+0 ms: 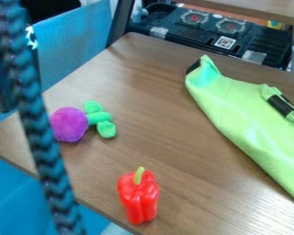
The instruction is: Unfold the cloth from top right to bottom left
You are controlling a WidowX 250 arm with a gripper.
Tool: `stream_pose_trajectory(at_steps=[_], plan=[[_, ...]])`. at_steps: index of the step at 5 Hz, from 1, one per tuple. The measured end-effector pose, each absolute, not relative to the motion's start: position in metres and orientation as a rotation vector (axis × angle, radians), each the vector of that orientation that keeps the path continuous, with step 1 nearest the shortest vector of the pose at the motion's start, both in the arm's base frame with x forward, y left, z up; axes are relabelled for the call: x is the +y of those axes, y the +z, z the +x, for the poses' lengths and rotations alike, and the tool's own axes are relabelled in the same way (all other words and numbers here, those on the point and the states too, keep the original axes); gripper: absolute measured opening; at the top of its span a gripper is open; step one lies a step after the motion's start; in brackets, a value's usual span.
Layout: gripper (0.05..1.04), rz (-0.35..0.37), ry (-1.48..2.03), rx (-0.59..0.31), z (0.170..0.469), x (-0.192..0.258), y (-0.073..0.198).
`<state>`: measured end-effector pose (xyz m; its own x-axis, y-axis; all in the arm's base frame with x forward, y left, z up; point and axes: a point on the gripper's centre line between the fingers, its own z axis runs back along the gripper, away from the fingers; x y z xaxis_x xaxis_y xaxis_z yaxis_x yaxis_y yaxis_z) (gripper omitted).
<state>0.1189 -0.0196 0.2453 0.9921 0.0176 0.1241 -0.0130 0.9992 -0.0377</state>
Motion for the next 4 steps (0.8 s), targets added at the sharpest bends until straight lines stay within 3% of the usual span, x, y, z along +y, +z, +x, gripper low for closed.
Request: stream_pose_trajectory(at_steps=[1, 2, 4], plan=[[1.000, -0.039, 0.023, -0.124, 0.119, -0.020, 0.244], [1.001, -0.065, 0.115, -0.152, 0.138, -0.028, 0.235], [1.001, -0.102, 0.299, -0.281, 0.183, -0.044, 0.211]])
